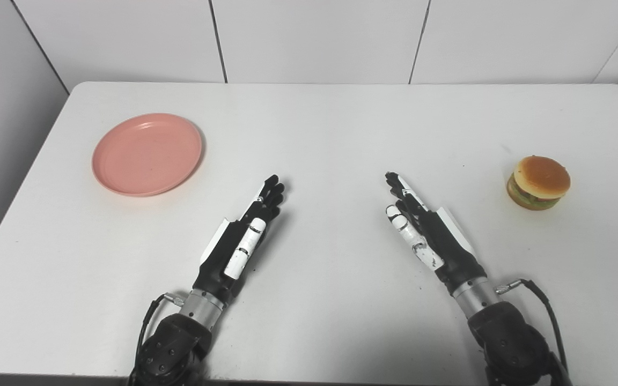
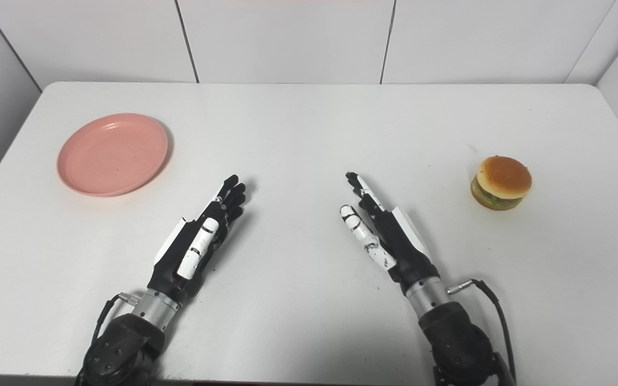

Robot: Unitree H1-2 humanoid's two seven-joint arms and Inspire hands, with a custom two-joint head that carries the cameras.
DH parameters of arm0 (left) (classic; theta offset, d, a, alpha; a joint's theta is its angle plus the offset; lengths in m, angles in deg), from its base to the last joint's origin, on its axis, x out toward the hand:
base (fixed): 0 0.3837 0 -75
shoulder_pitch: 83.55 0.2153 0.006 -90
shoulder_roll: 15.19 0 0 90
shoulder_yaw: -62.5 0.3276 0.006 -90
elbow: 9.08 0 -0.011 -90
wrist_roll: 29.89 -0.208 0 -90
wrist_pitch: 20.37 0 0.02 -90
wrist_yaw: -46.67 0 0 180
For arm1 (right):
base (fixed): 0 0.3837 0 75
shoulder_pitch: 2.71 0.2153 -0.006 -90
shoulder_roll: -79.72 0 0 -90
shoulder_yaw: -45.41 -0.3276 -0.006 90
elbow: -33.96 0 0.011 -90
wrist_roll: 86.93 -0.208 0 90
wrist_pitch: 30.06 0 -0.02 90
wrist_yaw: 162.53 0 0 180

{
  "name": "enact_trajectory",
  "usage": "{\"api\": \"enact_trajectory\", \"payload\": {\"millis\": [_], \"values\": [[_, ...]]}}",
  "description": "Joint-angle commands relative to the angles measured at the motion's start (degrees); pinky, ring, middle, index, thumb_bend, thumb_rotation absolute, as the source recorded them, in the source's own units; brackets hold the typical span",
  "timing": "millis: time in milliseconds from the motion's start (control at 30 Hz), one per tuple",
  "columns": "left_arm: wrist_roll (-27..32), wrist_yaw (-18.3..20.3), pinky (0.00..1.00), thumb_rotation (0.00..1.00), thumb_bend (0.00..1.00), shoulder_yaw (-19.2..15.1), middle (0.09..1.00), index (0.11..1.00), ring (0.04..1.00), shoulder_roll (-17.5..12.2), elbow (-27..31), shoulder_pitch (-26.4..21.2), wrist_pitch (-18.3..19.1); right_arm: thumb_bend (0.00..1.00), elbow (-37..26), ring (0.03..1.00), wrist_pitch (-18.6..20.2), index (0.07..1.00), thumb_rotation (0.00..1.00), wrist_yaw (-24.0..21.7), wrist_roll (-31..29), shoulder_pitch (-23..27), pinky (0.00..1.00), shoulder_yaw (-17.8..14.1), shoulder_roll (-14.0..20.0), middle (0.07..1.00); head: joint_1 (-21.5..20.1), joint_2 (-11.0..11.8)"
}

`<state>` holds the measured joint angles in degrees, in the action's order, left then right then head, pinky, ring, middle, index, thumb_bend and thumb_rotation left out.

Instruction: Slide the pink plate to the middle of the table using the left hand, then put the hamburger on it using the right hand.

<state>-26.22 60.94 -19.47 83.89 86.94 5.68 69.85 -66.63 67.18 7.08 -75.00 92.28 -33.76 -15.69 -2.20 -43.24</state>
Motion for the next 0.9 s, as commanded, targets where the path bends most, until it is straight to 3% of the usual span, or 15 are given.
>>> {"api": "enact_trajectory", "payload": {"millis": [0, 867], "values": [[0.05, 0.06, 1.0, 1.0, 0.43, 0.01, 1.0, 1.0, 1.0, -0.45, -2.05, 0.46, 2.9, 0.27, -0.75, 0.978, 1.37, 0.971, 1.0, -0.79, -0.26, 0.11, 0.96, 0.33, -0.14, 0.981, 0.16, 0.04], [0.17, -0.29, 1.0, 1.0, 0.42, -0.09, 1.0, 1.0, 1.0, -0.21, -2.62, 0.28, 2.63, 0.27, -0.01, 0.981, 0.84, 0.974, 1.0, -0.88, -0.79, 0.26, 0.96, 0.24, -0.08, 0.982, 0.29, 0.58]]}}
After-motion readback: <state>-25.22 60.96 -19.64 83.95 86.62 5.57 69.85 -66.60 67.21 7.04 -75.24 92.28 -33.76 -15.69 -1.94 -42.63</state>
